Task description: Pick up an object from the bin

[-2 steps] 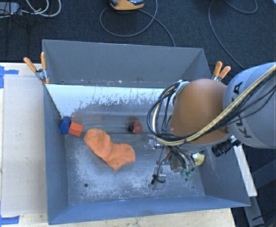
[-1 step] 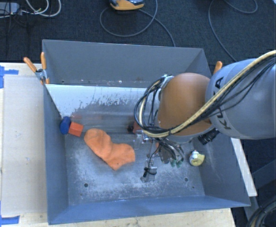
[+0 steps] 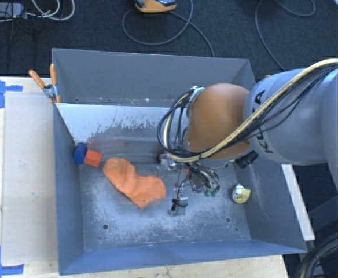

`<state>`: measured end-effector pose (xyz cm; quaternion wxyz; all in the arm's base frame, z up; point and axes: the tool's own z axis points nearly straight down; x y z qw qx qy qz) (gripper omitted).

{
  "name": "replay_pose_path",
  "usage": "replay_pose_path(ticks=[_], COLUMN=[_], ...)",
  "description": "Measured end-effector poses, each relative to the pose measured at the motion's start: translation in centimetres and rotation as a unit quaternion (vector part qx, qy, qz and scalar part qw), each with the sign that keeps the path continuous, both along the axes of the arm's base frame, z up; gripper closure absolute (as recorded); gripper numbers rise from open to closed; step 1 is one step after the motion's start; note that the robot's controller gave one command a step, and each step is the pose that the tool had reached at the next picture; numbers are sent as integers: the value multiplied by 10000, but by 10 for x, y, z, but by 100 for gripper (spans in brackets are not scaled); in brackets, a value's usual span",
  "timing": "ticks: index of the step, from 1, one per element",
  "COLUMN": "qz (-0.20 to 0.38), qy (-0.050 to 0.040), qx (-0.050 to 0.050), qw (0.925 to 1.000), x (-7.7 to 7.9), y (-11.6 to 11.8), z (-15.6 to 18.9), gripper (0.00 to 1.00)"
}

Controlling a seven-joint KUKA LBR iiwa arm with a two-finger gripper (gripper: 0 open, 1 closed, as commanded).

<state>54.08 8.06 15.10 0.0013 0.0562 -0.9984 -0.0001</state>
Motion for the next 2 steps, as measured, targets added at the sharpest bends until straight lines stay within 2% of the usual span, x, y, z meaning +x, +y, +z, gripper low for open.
replay_pose_path(ticks=[1,2], qz=[-1126,-203], qy=[10,6], qx=[-4,-1], qw=[9936,9998], x=[5,-4], y=[16,38], z=[-11,-55], gripper=[0,0])
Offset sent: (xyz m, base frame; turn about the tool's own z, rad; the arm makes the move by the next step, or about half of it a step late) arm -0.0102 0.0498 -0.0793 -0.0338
